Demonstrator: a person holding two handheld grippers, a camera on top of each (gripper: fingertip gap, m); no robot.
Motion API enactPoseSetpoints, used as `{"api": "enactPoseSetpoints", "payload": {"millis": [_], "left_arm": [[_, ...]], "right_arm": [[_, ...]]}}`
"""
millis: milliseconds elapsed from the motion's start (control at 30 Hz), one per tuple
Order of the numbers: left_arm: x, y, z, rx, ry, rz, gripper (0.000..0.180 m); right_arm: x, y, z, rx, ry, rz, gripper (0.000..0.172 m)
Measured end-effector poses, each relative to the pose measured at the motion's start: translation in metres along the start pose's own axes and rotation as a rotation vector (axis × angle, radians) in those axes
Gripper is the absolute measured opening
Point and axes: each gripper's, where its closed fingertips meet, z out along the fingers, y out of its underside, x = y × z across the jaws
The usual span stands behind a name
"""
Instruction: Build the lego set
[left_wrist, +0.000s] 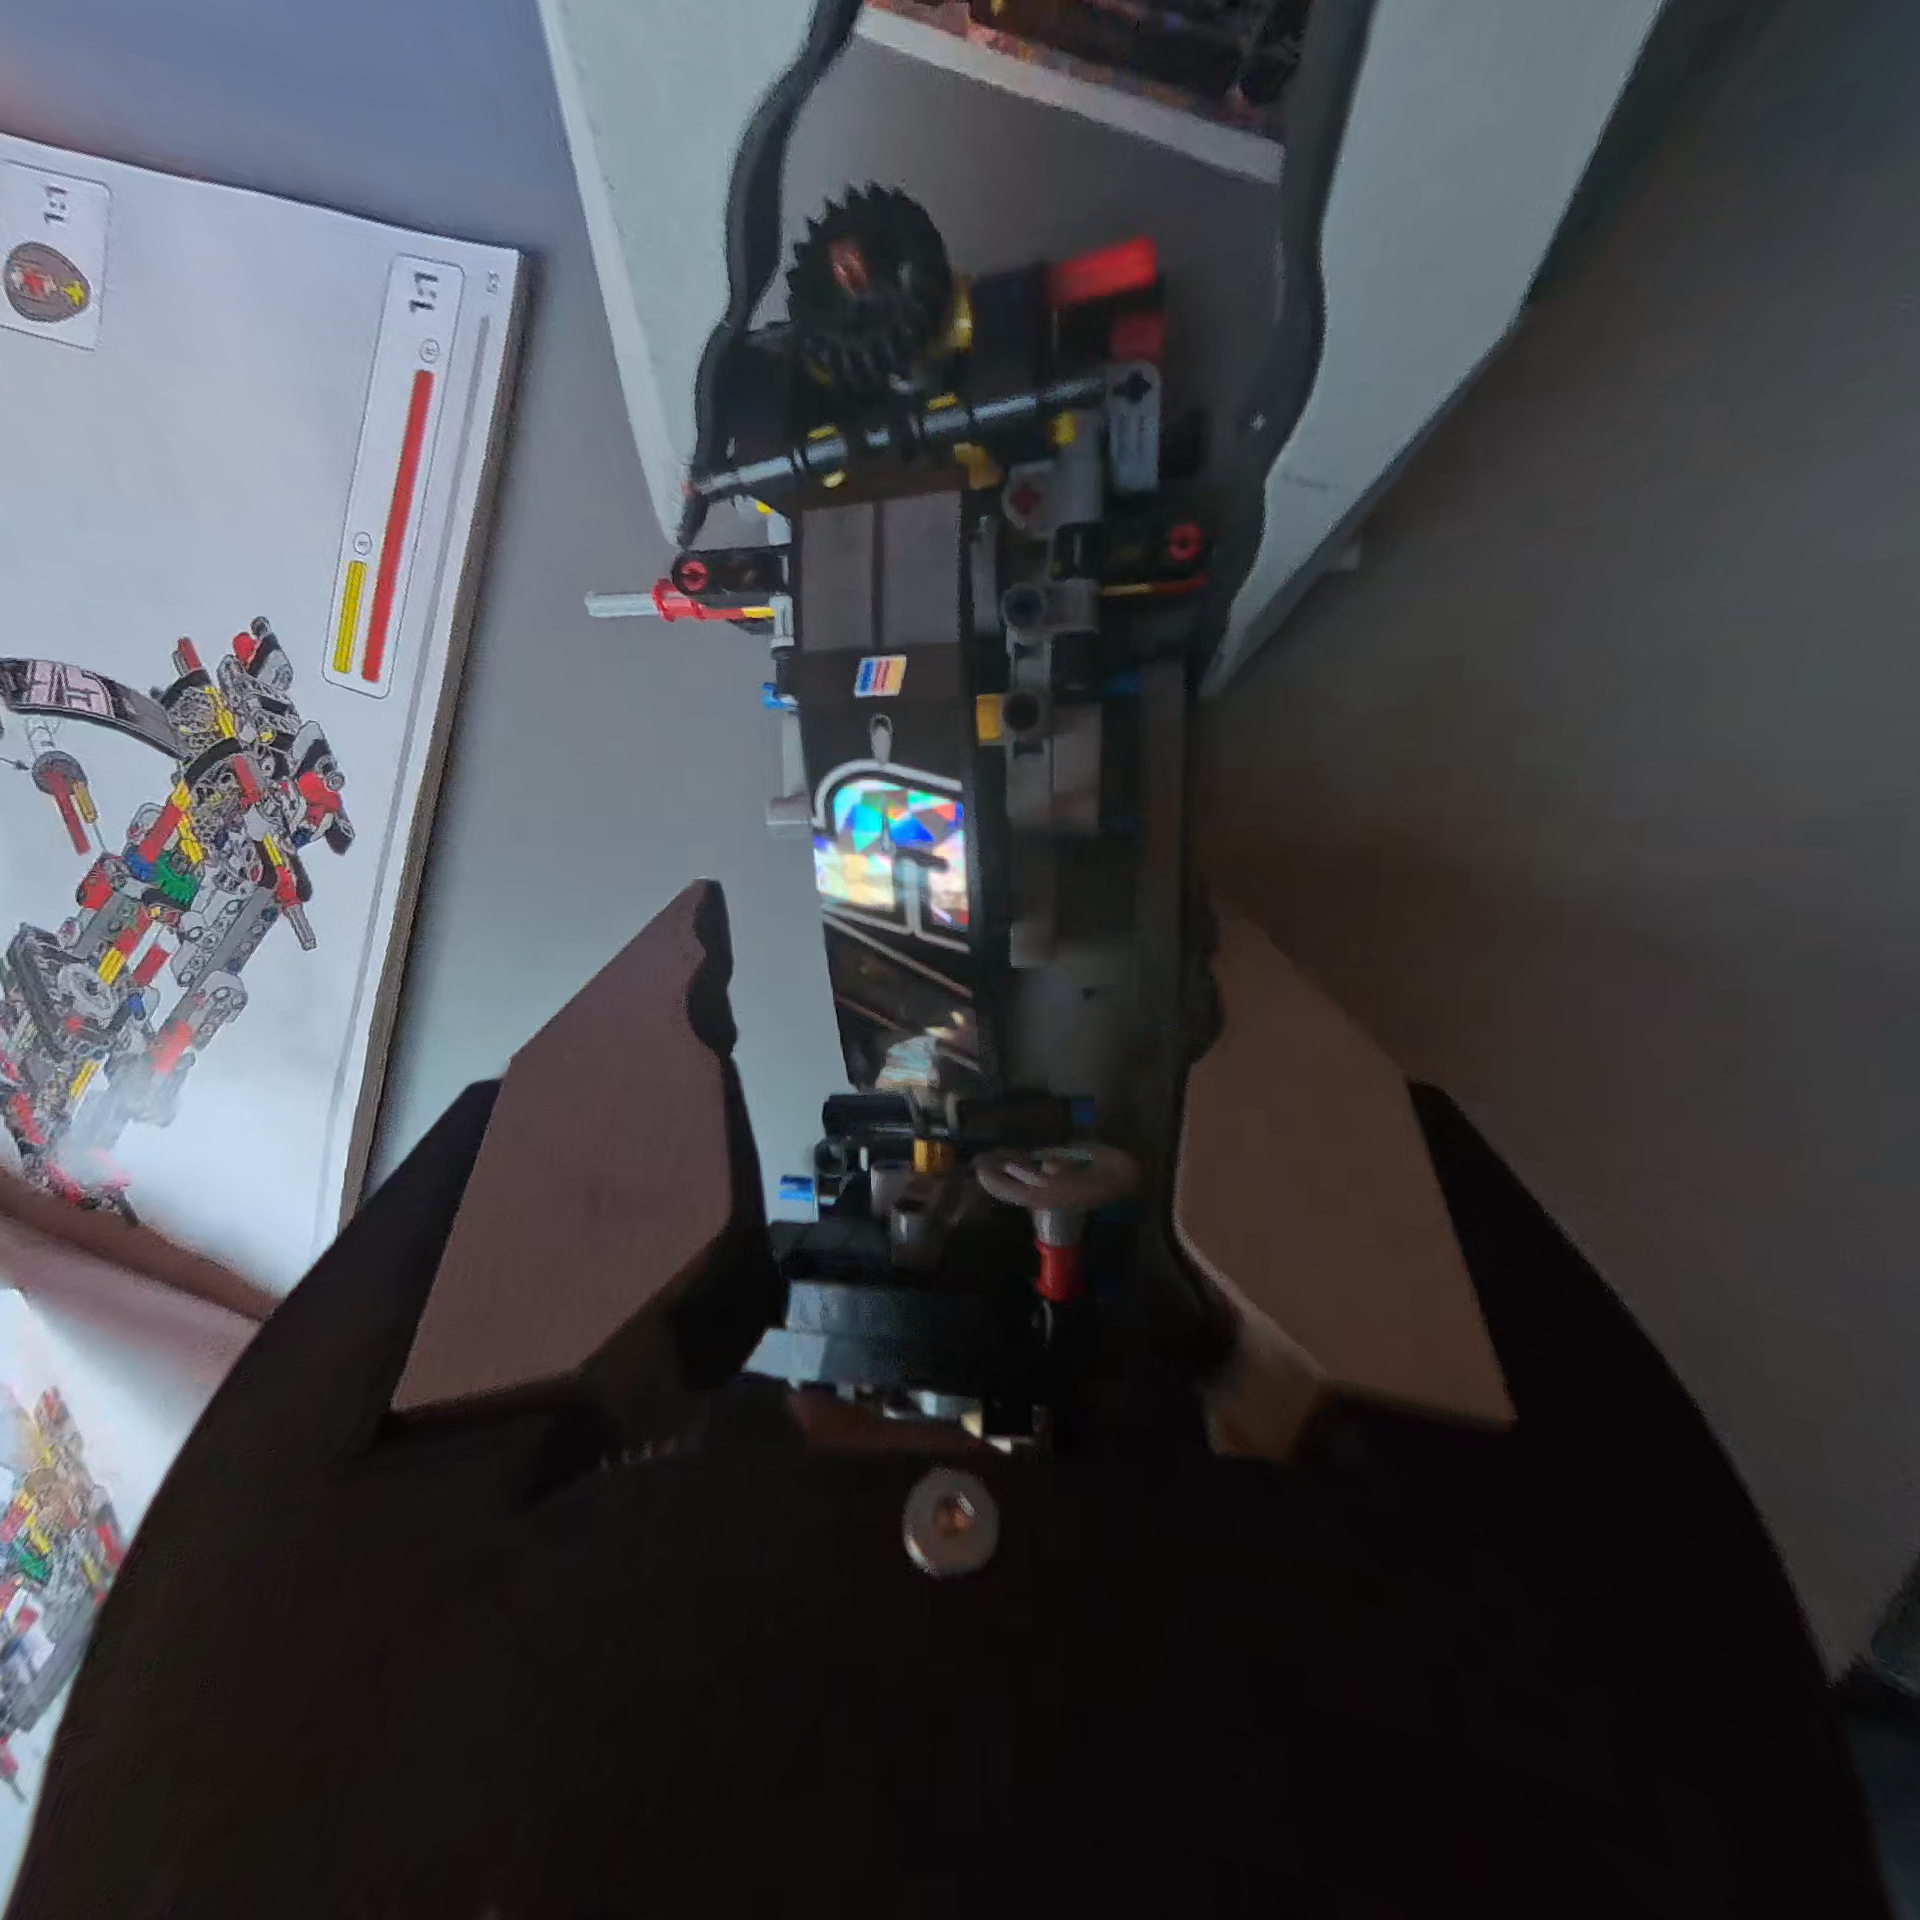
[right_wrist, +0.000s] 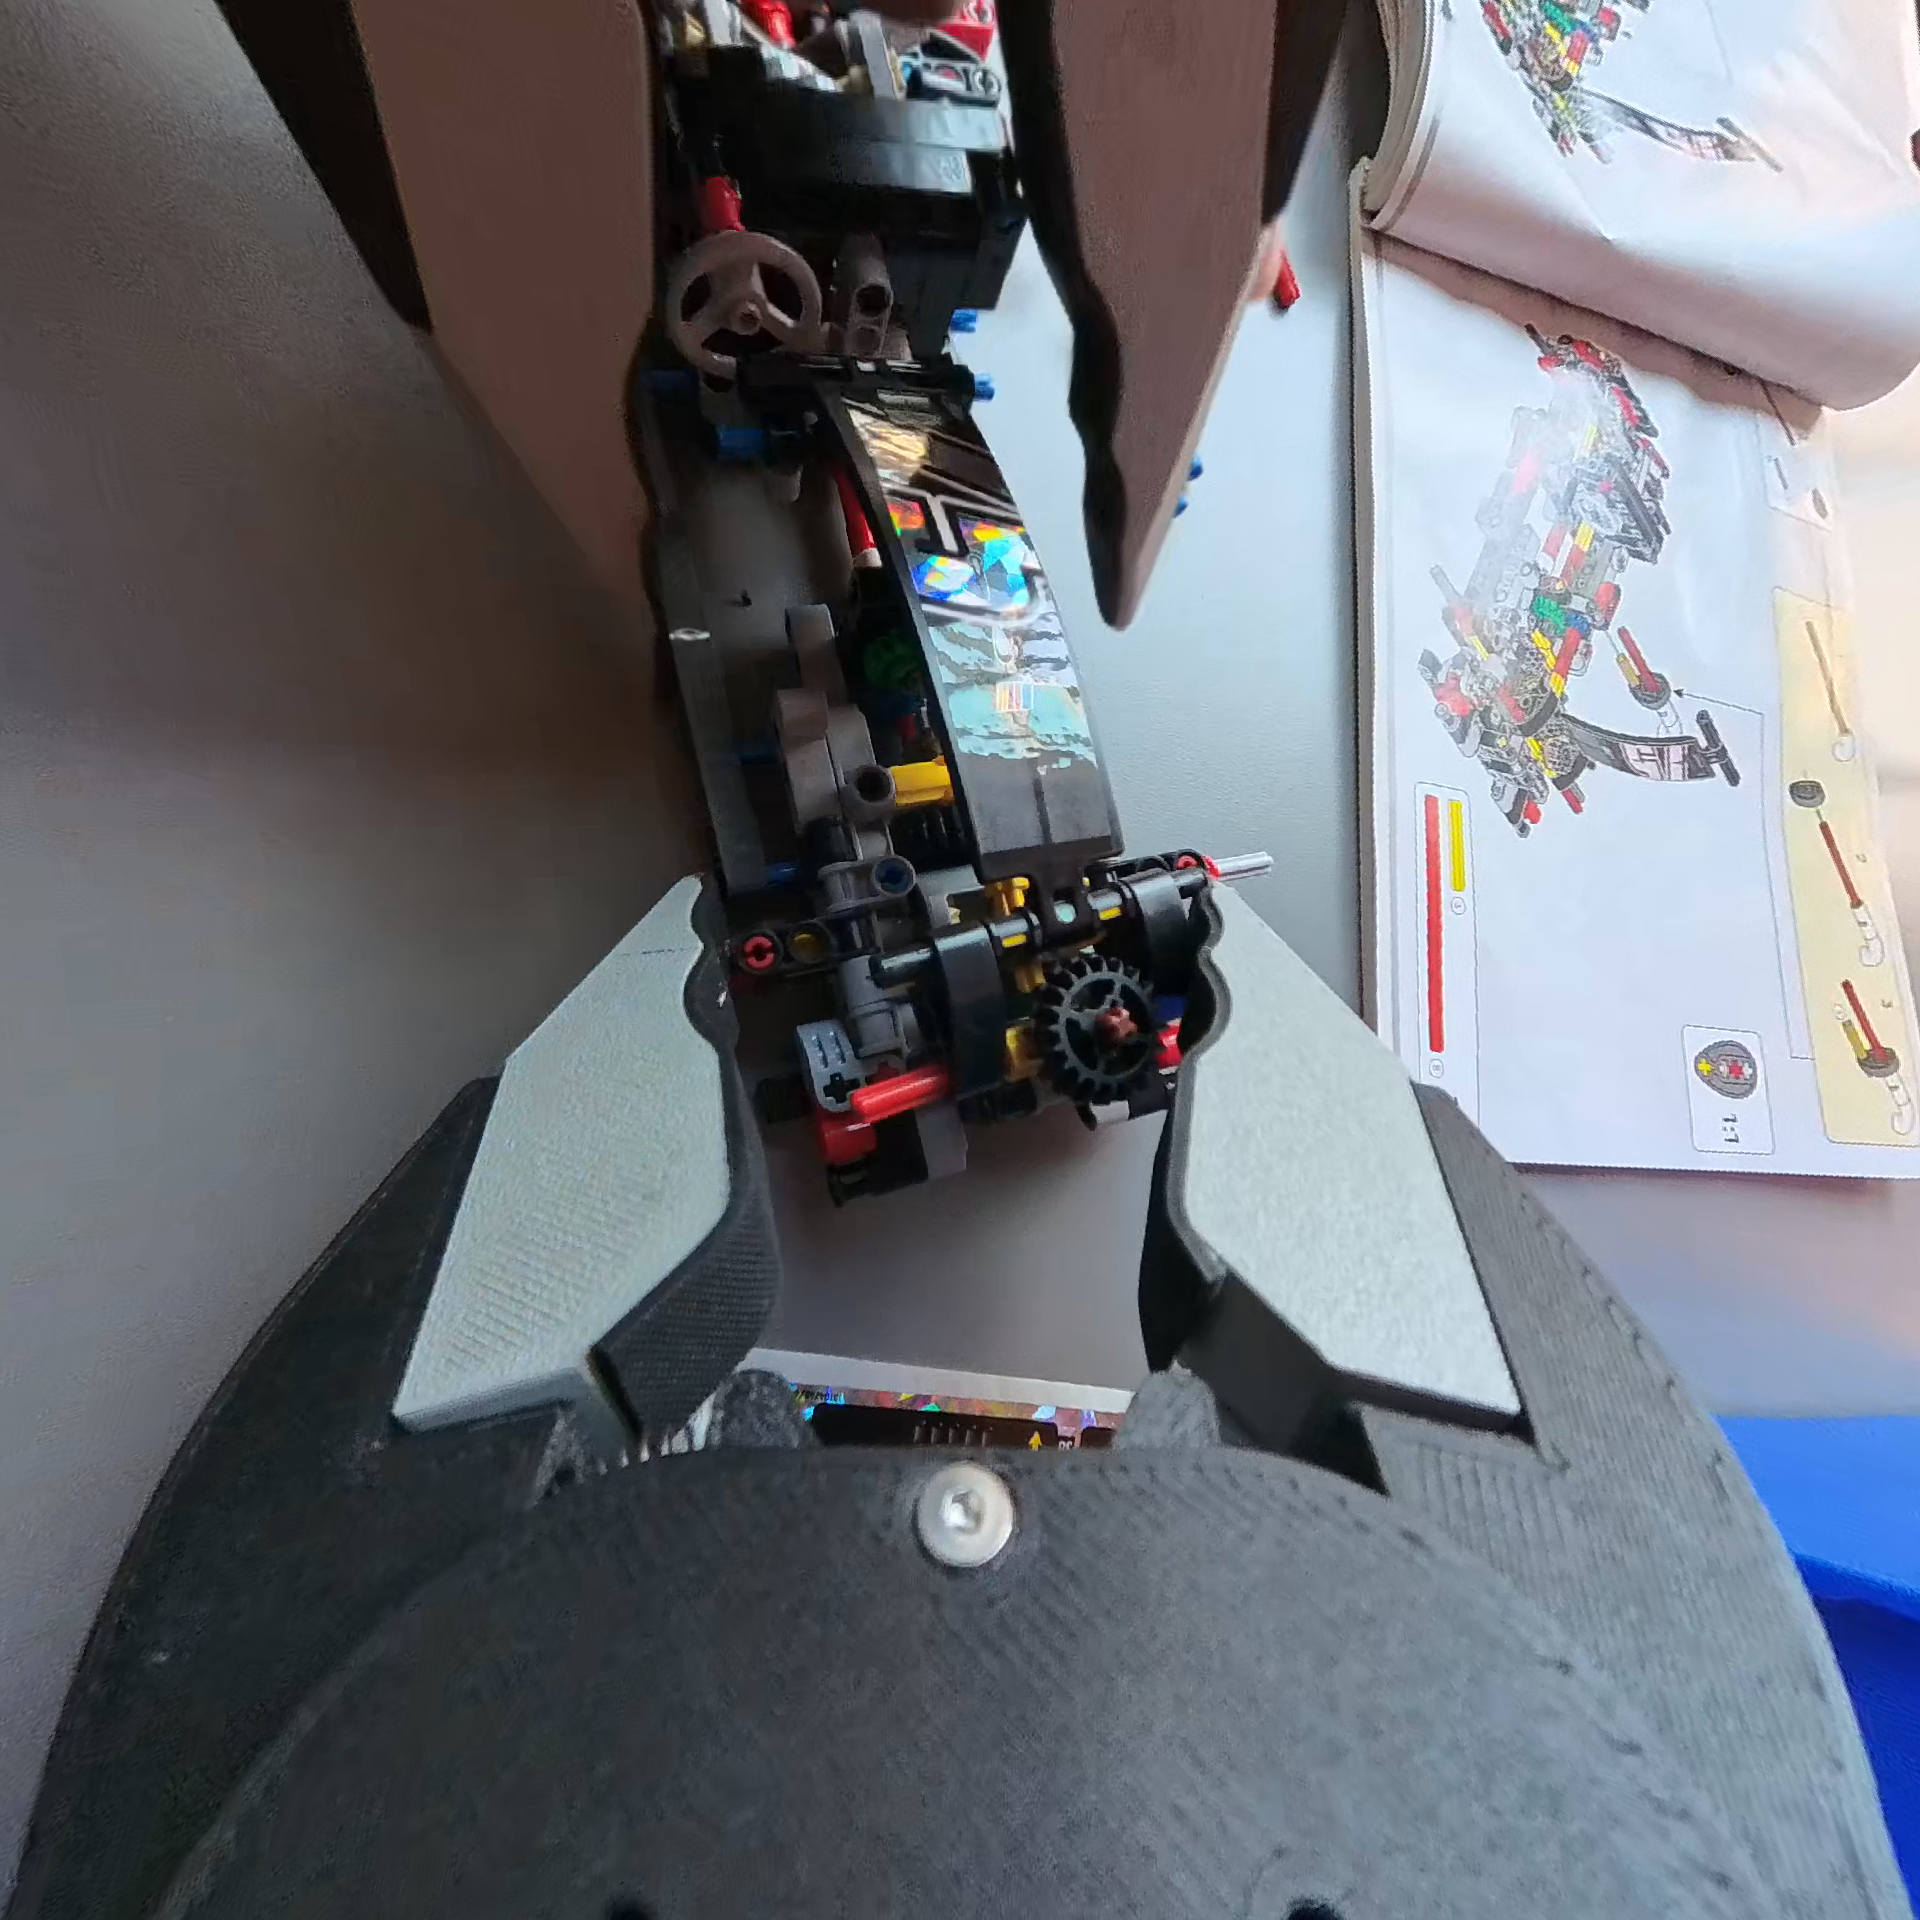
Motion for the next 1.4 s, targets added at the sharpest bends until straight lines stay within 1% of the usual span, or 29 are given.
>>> {"api": "enactPoseSetpoints", "payload": {"millis": [333,700,1200,1267,1333,1367,1400], "left_arm": [[0.005,-0.002,0.008,0.027,0.13,-0.076,0.079],[0.003,0.001,0.008,0.006,0.136,-0.102,0.077],[0.0,0.002,0.008,-0.008,0.138,-0.139,0.075],[0.0,0.002,0.007,-0.023,0.126,-0.122,0.077],[0.0,0.005,0.004,-0.051,0.118,-0.078,0.079],[0.003,0.005,-0.002,-0.048,0.131,-0.065,0.076],[0.005,0.006,-0.01,-0.04,0.145,-0.063,0.077]], "right_arm": [[-0.001,-0.003,0.003,0.014,-0.004,-0.002,0.085],[0.003,-0.003,0.007,-0.036,0.013,-0.03,0.084],[0.005,-0.006,0.008,-0.024,0.022,-0.051,0.083],[0.005,-0.006,0.009,-0.02,0.015,-0.01,0.085],[0.005,-0.006,0.009,-0.025,0.018,-0.013,0.084],[0.004,-0.006,0.008,-0.03,0.009,-0.019,0.084],[0.004,-0.005,0.008,-0.035,0.005,-0.022,0.084]]}}
